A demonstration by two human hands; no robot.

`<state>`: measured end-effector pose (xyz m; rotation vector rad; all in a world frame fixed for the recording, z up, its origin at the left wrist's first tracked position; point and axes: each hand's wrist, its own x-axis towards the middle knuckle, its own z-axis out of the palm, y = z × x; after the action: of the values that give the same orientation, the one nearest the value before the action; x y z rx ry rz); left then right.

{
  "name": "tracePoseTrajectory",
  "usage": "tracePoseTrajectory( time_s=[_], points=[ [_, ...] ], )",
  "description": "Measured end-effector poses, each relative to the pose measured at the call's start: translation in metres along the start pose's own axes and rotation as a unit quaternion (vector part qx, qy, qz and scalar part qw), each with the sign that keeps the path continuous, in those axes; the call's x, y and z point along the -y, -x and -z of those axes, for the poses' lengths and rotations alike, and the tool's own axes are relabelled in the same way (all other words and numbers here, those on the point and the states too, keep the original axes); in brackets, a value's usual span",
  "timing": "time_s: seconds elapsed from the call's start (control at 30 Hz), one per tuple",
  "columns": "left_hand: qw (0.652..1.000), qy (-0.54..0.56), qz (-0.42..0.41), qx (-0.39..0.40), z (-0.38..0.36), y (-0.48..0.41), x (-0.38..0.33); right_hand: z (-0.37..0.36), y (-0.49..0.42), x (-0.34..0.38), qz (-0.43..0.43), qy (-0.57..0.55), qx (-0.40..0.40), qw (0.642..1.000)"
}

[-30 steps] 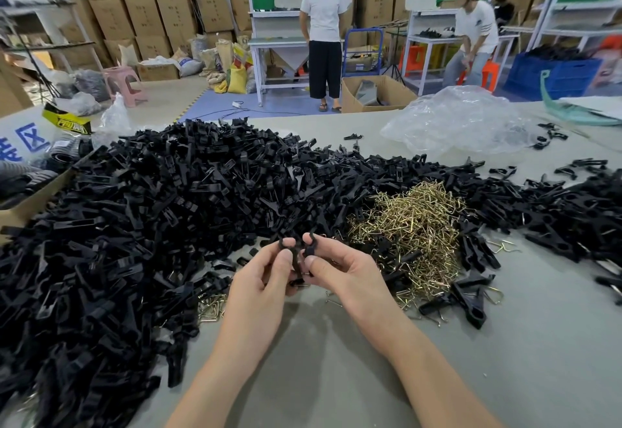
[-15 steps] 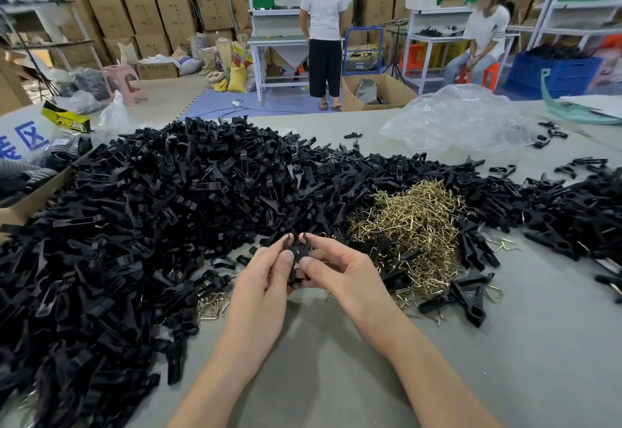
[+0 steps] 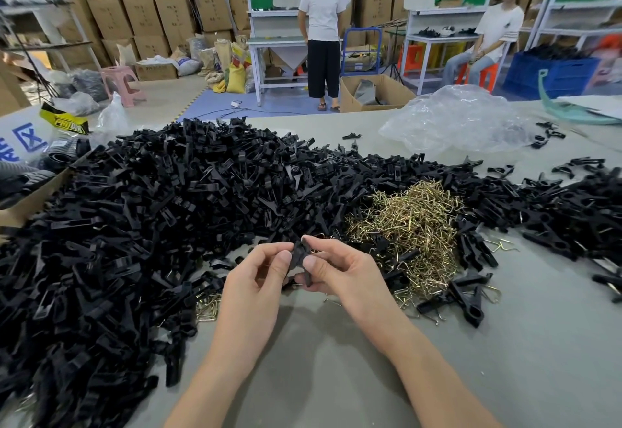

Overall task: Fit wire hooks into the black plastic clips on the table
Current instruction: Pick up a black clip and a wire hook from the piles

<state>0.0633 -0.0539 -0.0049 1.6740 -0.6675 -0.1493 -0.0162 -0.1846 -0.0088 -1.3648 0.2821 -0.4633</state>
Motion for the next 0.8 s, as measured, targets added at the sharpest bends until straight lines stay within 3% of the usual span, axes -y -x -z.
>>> tracePoseTrajectory(
  time_s=[0.13,0.33,0.43,0.5,0.63,0.8],
  points=[
    [1.000,0.008,-0.005,0.015,-0.002,0.001,-0.001,0.003,0.000,0.001,-0.004,0.004,-0.013,1.000],
    [1.000,-0.001,-0.008,0.013,-0.001,-0.001,-0.001,0.006,0.000,0.001,-0.005,-0.011,0.034,0.999],
    [1.000,0.011,0.006,-0.009,0.000,0.000,-0.001,0.009,-0.002,0.004,0.012,-0.041,-0.001,0.999],
    [0.996,-0.081,-0.026,-0.015,0.003,0.000,0.003,0.015,-0.007,0.006,0.010,-0.099,-0.055,0.994],
    [0.945,-0.305,-0.090,0.076,0.005,0.005,0.009,0.027,-0.011,0.008,0.013,-0.207,-0.122,0.971],
    [0.904,-0.396,-0.152,0.059,-0.001,0.005,0.014,0.024,-0.011,0.008,0.008,-0.213,-0.118,0.970]
  ],
)
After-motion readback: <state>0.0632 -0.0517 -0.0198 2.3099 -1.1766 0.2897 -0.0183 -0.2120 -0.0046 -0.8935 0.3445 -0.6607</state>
